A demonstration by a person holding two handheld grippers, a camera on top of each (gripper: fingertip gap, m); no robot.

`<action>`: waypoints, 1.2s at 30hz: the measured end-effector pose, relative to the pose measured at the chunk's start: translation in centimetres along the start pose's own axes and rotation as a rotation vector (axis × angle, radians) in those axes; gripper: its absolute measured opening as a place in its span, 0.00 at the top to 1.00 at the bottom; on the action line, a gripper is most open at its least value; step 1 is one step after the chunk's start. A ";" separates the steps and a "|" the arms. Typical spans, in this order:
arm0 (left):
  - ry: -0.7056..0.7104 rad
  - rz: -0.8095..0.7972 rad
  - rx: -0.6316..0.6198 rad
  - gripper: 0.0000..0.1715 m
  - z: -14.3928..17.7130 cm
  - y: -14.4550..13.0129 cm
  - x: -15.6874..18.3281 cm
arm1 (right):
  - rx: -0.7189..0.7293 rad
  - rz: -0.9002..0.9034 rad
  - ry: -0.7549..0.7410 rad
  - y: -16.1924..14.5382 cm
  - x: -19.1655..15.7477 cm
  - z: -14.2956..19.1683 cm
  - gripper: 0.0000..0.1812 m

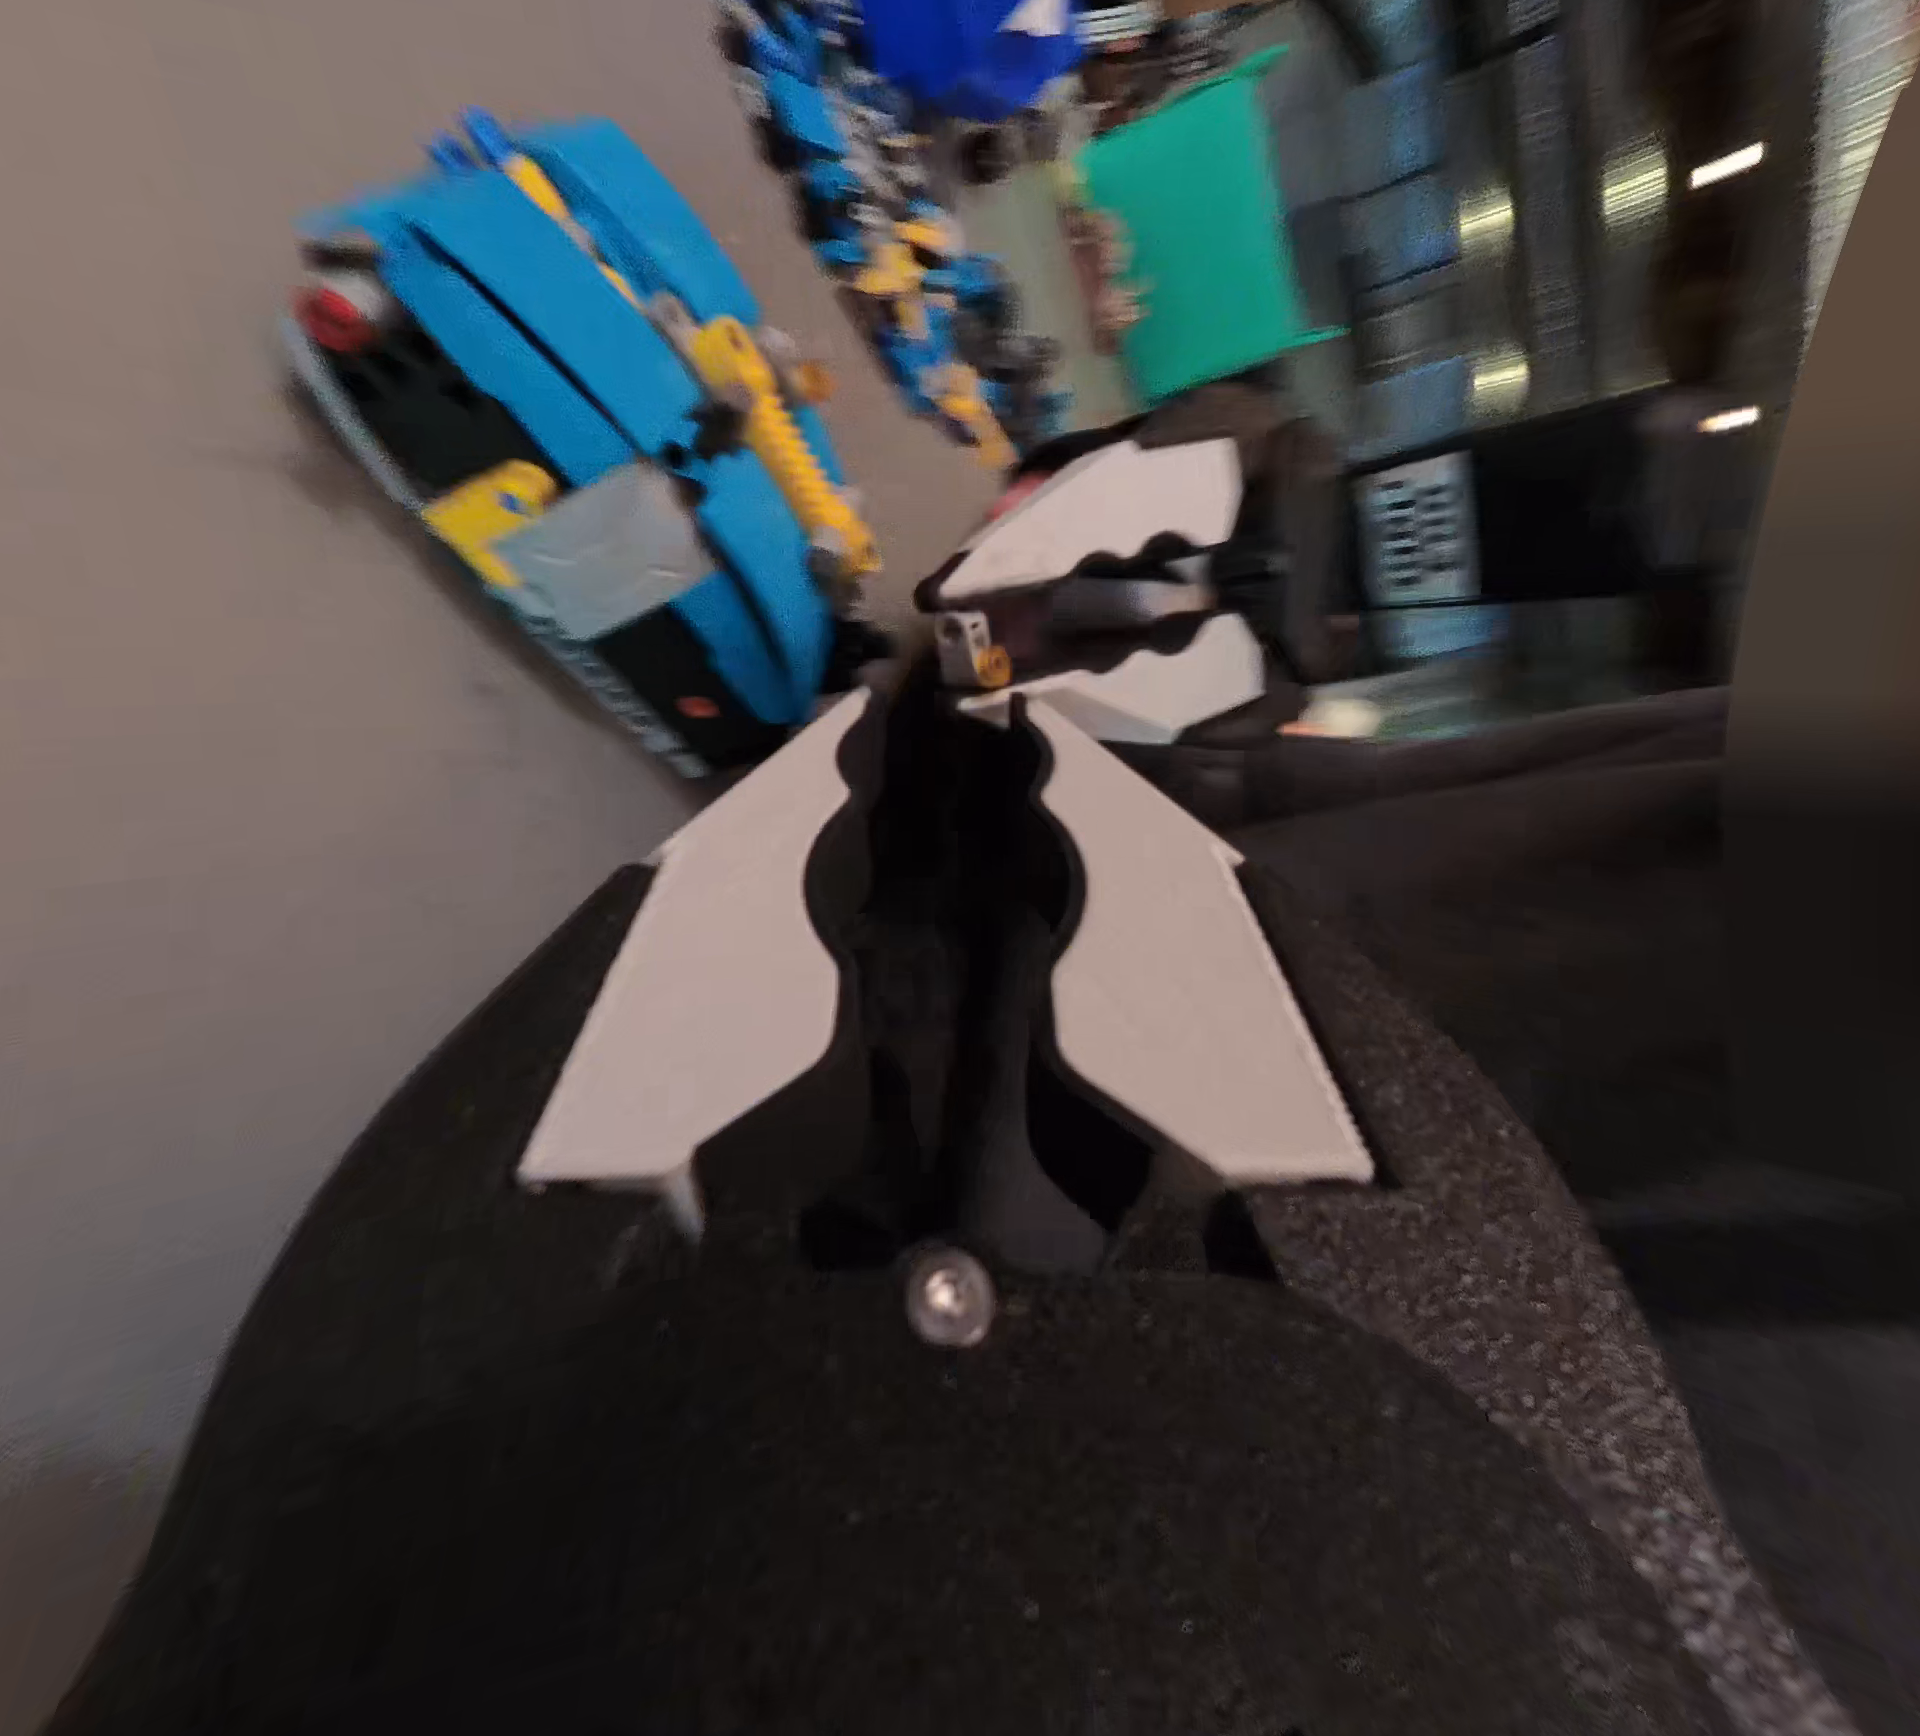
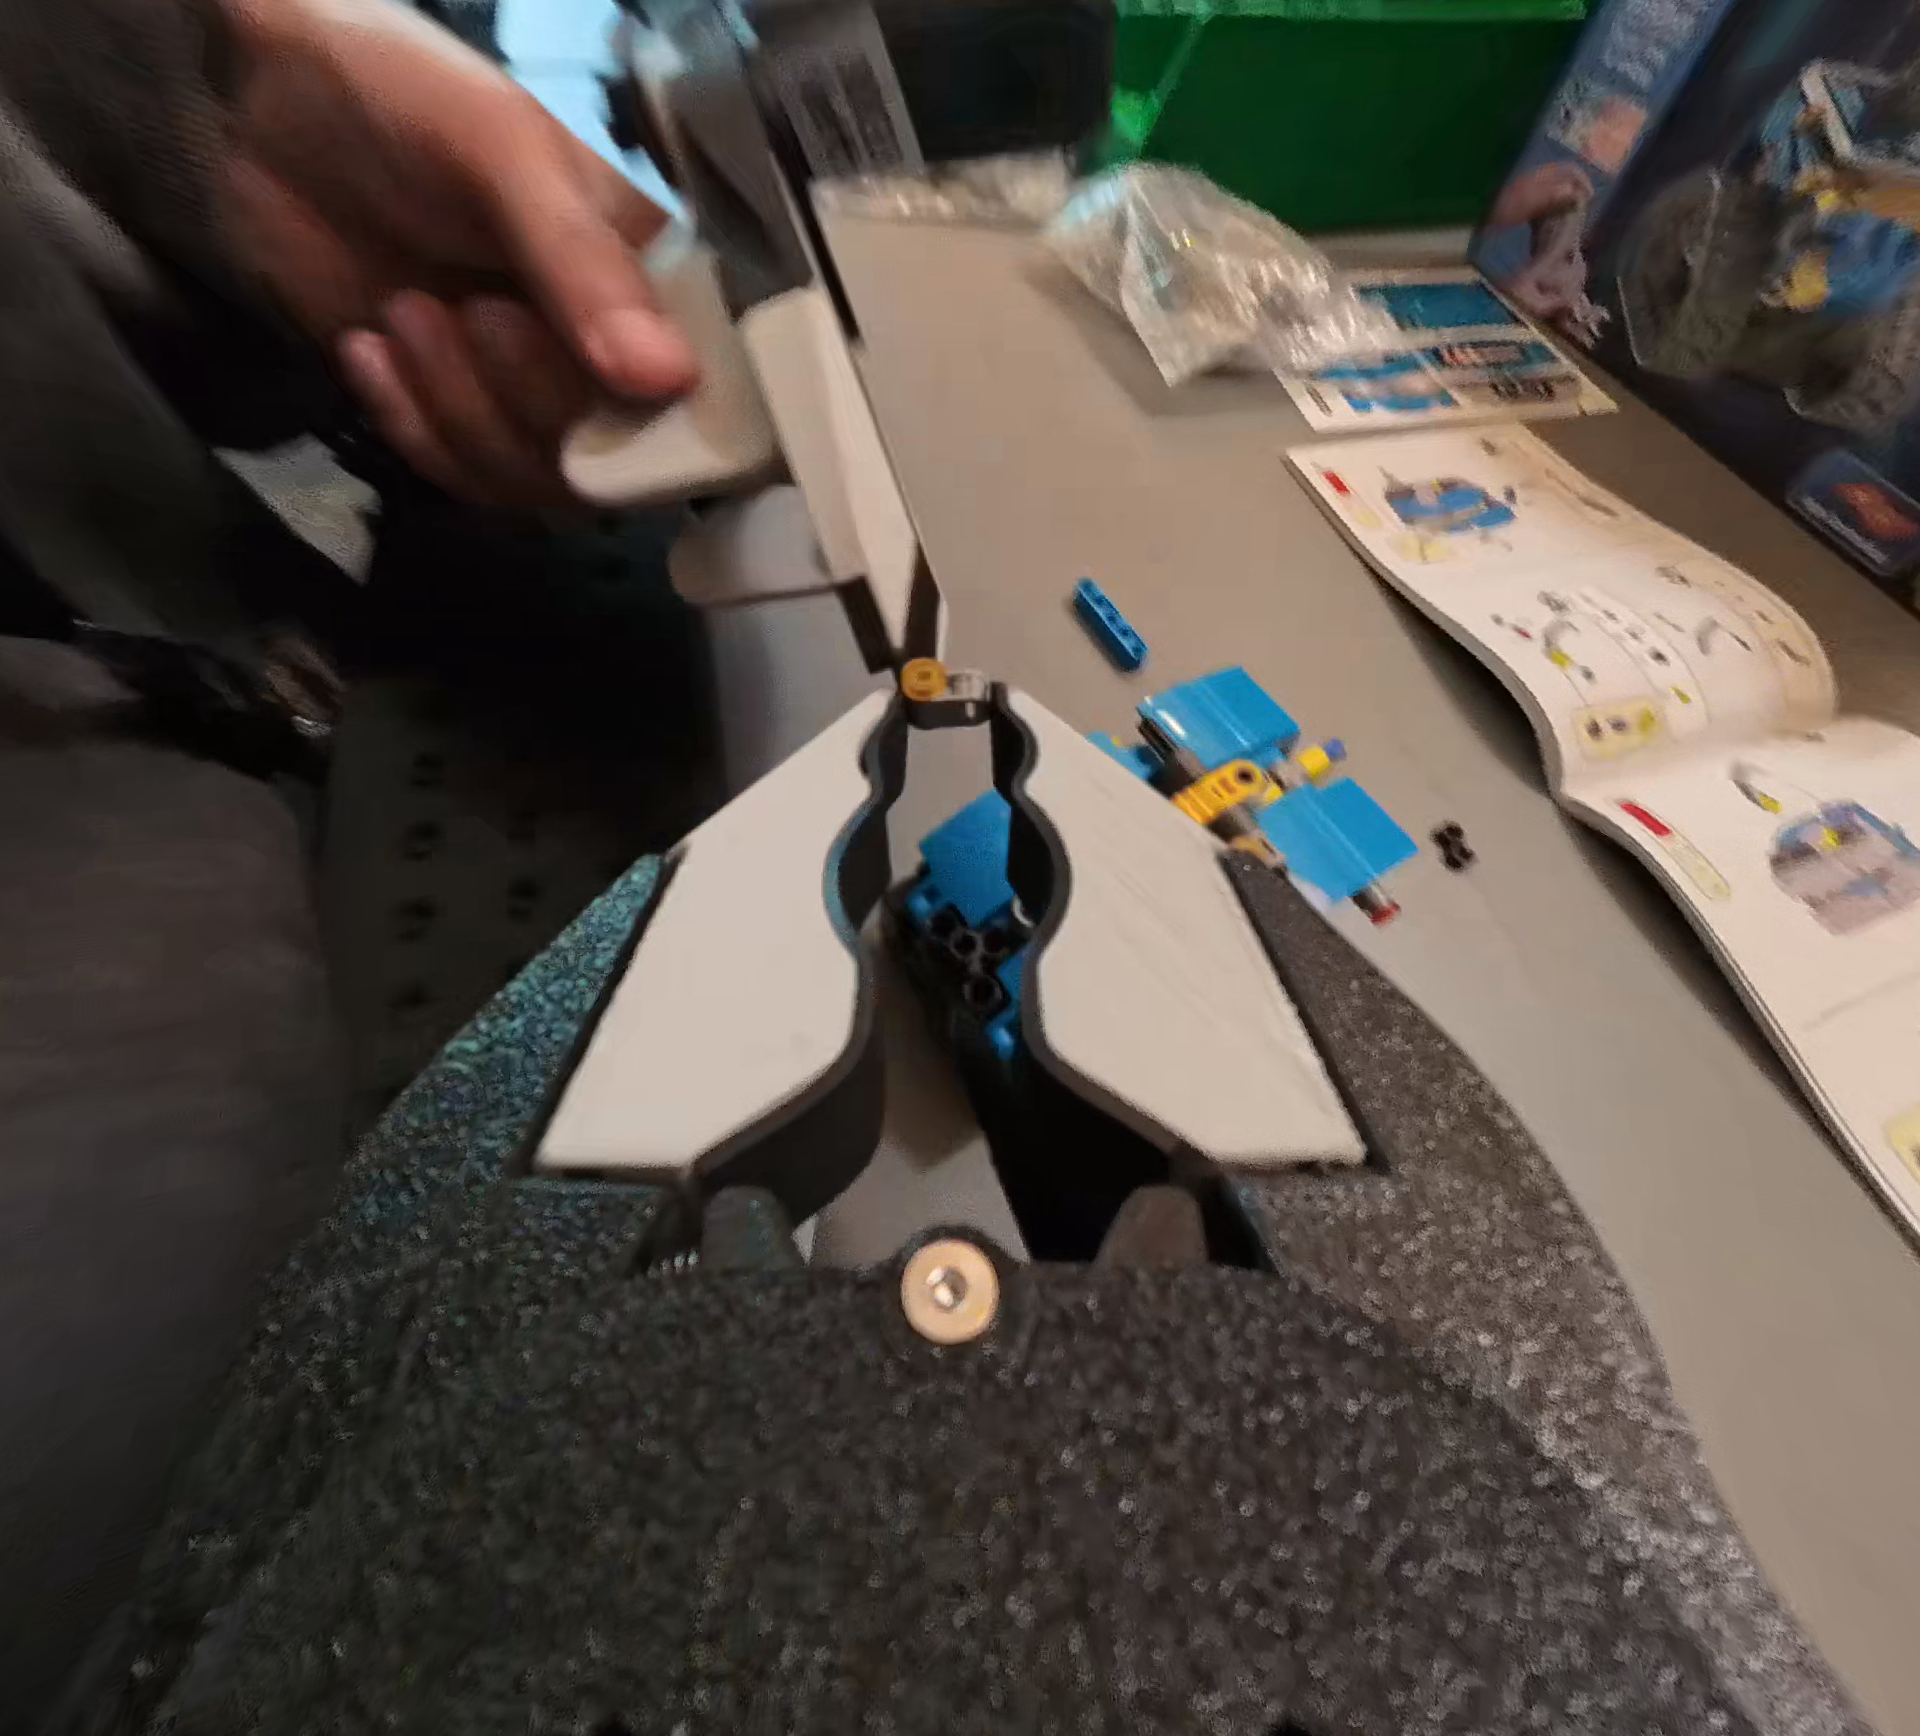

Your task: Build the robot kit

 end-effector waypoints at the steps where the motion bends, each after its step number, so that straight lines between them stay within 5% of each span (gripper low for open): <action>1: 0.109 -0.086 0.007 0.86 0.2 0.1 -0.6 | -0.046 0.018 -0.028 -0.5 0.2 -0.2 0.92; 5: 0.304 -0.267 0.024 0.87 0.3 0.5 -0.3 | -0.125 0.125 -0.140 -0.6 0.2 -0.8 0.92; 14: 0.318 -0.260 -0.025 0.95 -0.5 -0.3 -0.5 | -0.135 0.199 -0.204 -0.6 -0.6 -0.7 0.92; 23: 0.498 -0.306 0.030 0.96 1.2 2.2 -2.6 | -0.099 0.019 -0.209 -1.2 2.4 0.4 0.83; 26: 0.548 -0.327 0.026 0.96 0.9 2.9 -2.7 | -0.065 -0.098 -0.092 -2.0 4.9 1.6 0.82; 31: 0.632 -0.301 0.001 0.96 0.3 3.7 -3.5 | -0.119 0.059 0.228 -3.7 6.6 2.3 0.88; 36: 0.652 -0.241 -0.028 0.96 -0.4 3.7 -4.0 | -0.050 0.008 0.451 -3.5 7.5 1.1 0.89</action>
Point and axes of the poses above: each gripper's, where its closed fingertips meet, z back along the fingers, y out of its top, x = y × z across the jaws, the point moved 1 cm from there along z, back along the fingers, and after that the axes turned 1 degree about y, right-handed, at the moved point
